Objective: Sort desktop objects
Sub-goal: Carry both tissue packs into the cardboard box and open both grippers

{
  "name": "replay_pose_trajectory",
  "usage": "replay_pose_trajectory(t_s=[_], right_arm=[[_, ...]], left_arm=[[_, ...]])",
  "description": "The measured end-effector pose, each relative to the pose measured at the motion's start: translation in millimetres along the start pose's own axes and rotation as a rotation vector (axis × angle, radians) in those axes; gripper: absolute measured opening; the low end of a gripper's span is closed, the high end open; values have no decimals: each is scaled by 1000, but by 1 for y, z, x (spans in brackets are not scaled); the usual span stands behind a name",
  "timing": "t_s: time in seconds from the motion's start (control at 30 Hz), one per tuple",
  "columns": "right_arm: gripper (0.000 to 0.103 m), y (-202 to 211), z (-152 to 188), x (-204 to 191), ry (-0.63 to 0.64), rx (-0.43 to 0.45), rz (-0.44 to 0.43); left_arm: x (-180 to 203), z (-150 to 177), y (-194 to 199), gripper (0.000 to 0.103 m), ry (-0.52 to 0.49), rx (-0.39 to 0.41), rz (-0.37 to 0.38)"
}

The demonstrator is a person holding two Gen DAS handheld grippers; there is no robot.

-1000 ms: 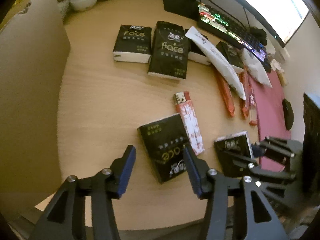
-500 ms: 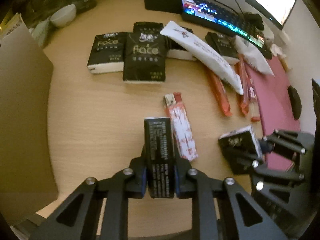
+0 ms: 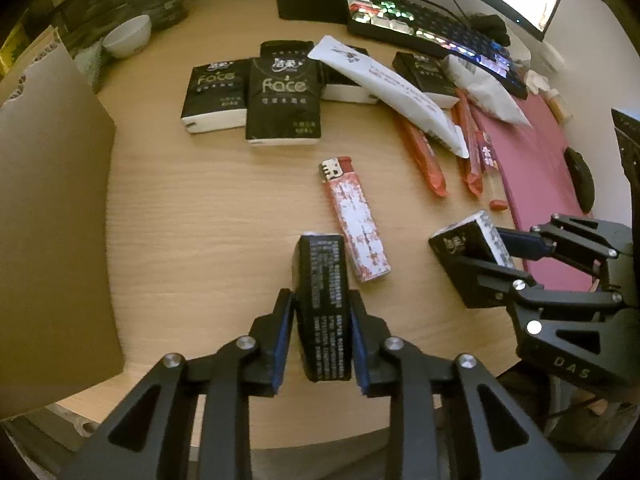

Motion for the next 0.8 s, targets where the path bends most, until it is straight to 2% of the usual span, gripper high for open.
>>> replay_pose_trajectory(t_s=[0.7, 0.73, 0.8], right_arm=[[34, -9, 3, -3, 6, -28, 2], [33, -8, 3, -3, 5, -29, -4], [22, -6, 4, -4, 17, -33, -8]], left_arm=[[5, 2, 0, 31, -7, -8, 12], [5, 2, 0, 31, -10, -11, 14], [4, 3, 1, 22, -11, -16, 22]])
Point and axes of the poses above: each gripper's, at about its wrist camera, not at the fingertips, and y roughly against the way its jaws point, x to its right, z to its underside, the point moved 8 cm from there along -y, roughly the way its jaws point, and after that the axes turned 8 degrees about z, right-handed, at the moved point
